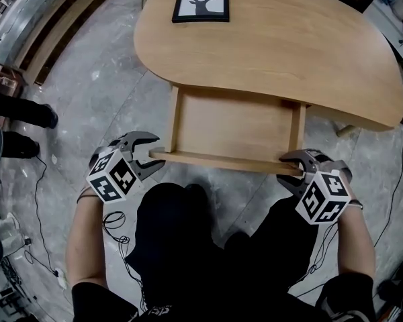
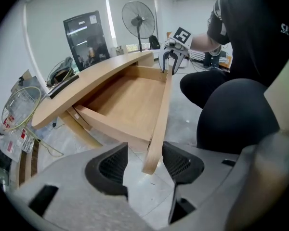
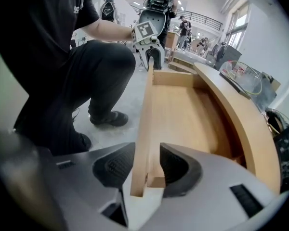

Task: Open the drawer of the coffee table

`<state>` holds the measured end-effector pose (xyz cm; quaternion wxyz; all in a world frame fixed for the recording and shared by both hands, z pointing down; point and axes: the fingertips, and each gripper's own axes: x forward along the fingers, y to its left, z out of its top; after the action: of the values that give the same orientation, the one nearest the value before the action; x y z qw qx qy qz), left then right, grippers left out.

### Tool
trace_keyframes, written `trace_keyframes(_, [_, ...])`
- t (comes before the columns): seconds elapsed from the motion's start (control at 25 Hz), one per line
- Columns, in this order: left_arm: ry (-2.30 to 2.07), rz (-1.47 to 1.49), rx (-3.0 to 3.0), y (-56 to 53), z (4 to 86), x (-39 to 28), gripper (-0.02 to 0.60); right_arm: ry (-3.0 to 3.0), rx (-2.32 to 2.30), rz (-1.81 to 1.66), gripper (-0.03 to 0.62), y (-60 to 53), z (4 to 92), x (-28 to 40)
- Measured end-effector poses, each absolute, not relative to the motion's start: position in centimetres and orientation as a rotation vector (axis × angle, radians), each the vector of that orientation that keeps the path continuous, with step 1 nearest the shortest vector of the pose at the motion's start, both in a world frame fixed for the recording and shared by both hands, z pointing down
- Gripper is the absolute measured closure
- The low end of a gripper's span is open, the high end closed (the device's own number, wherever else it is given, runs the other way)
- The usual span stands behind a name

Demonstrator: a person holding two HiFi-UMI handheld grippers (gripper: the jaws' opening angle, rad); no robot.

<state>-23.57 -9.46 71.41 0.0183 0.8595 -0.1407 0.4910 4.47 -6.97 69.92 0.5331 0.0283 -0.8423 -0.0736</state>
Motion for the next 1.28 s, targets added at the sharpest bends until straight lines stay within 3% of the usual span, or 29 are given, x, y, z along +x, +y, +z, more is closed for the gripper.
trace_keyframes(0.36, [-0.440,1.420,2.771,-10.4,68.6,-23.1,0.278,-2.207,0.160,-0.135,0.434,-9.4,63.6,4.0])
trace_keyframes(0.56, [-0.427,1.232,2.852,-10.9,66.5,-22.5,0.279,-2.397,0.431,-0.090,0.476,-13.1,60.7,3.1])
trace_keyframes(0.68, [-0.492,1.105,2.898,-12.5,64.6,-21.6,0.282,-2.436,0.557,-0.090,0.570,-14.9,59.7,2.5])
trace_keyframes(0.84, [-0.729,0.864,2.939,-15.5,59.6,-20.9,0.301,-2.470,0.619,-0.052,0.588,-16.2,57.4,0.7])
trace_keyframes(1.0, [-0.960,0.680,2.911,-17.3,52.5,-21.2,0.390,-2.551,0.787,0.034,0.589,-18.2,51.8,-0.7])
trace_keyframes(1.12, [-1.033,0.732,2.939,-17.6,48.7,-20.7,0.545,-2.641,0.785,0.124,0.589,-17.8,47.9,-1.9])
trace_keyframes(1.28, [-1.046,0.599,2.802,-16.9,42.1,-20.5,0.574,-2.650,0.677,0.211,0.589,-14.8,42.6,-3.3])
